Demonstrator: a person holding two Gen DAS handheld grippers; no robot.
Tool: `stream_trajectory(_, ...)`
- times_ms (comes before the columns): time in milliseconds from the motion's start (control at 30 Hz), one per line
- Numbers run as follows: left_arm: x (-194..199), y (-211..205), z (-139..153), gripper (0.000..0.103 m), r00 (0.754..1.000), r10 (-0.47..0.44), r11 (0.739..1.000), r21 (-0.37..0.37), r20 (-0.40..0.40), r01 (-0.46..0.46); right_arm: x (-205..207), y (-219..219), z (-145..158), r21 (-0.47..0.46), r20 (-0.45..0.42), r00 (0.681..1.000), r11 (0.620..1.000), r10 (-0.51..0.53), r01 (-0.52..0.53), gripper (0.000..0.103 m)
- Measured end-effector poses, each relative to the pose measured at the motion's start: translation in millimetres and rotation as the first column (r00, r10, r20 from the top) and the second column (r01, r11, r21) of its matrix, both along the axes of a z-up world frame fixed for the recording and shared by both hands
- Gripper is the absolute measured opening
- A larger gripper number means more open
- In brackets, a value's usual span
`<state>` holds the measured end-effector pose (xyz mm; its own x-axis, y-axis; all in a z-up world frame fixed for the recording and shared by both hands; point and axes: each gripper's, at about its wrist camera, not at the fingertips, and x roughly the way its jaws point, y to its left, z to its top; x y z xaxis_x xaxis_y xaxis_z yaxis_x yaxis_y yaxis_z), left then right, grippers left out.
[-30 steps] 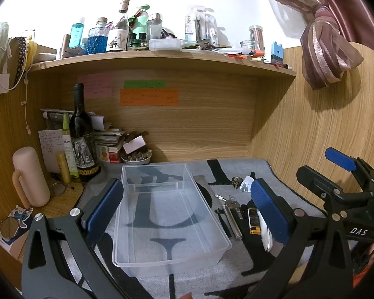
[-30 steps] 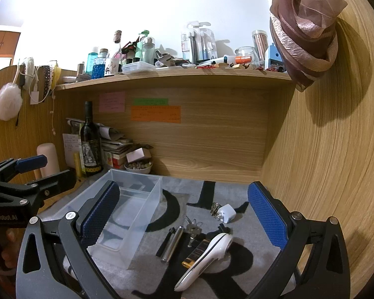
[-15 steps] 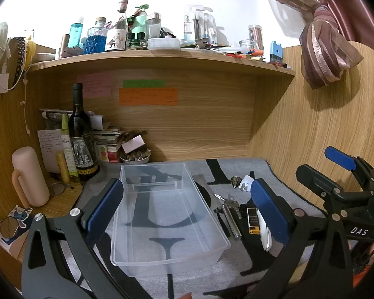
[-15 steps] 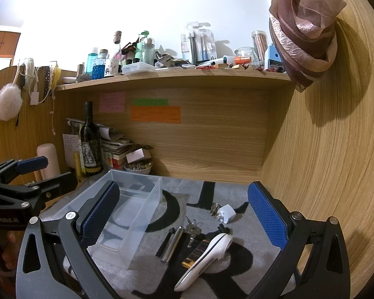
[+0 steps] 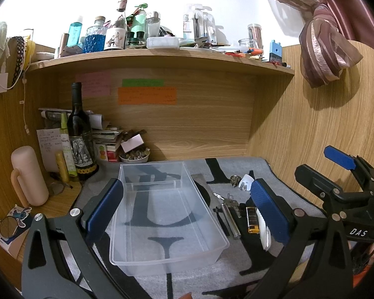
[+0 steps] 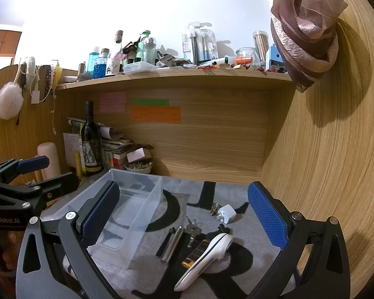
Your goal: Organize rigid objects
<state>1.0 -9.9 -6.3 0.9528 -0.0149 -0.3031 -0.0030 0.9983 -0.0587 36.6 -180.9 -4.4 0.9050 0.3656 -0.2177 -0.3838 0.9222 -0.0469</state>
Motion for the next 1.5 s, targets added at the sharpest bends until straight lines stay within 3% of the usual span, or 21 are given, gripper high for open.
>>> stream_trajectory(533,6,-3,-7,0.103,1.0,-0.001,1.0,0.006,-0.02,0.001,7,1,-4,-0.016,-0.021,1.0,1.0,-0.006,0.006,0.103)
stream_trajectory(733,14,5,-10,0.103,0.998,-0.05,0.999,0.015,-0.049,0.051,21,4,-8,-0.044,-0.044,0.999,0.999,-0.026,0.024,0.103)
stream_trajectory(1033,52,63,-25,0.102,0.981,-0.029,0.999,-0.037,-0.191,0.023,53,5,-16,-0.071,-0.104,0.994,0.997,-0.042,0.034,0.102)
stream_trajectory(1133,65,86,-34,0.085,0.967,0.01,0.999,-0.029,-0.254,-0.018,68,0,-20,-0.076,-0.143,0.988,0.996,-0.059,0.048,0.097)
stream_trajectory(1300,90,117,-56,0.073,0.928,0.034,0.998,-0.043,-0.37,-0.054,93,-7,-26,-0.08,-0.219,0.972,0.995,-0.08,0.064,0.088)
stream_trajectory(1500,119,131,-84,0.046,0.86,-0.017,0.997,-0.07,-0.509,-0.022,123,-10,-36,-0.1,-0.304,0.946,0.991,-0.114,0.087,0.076)
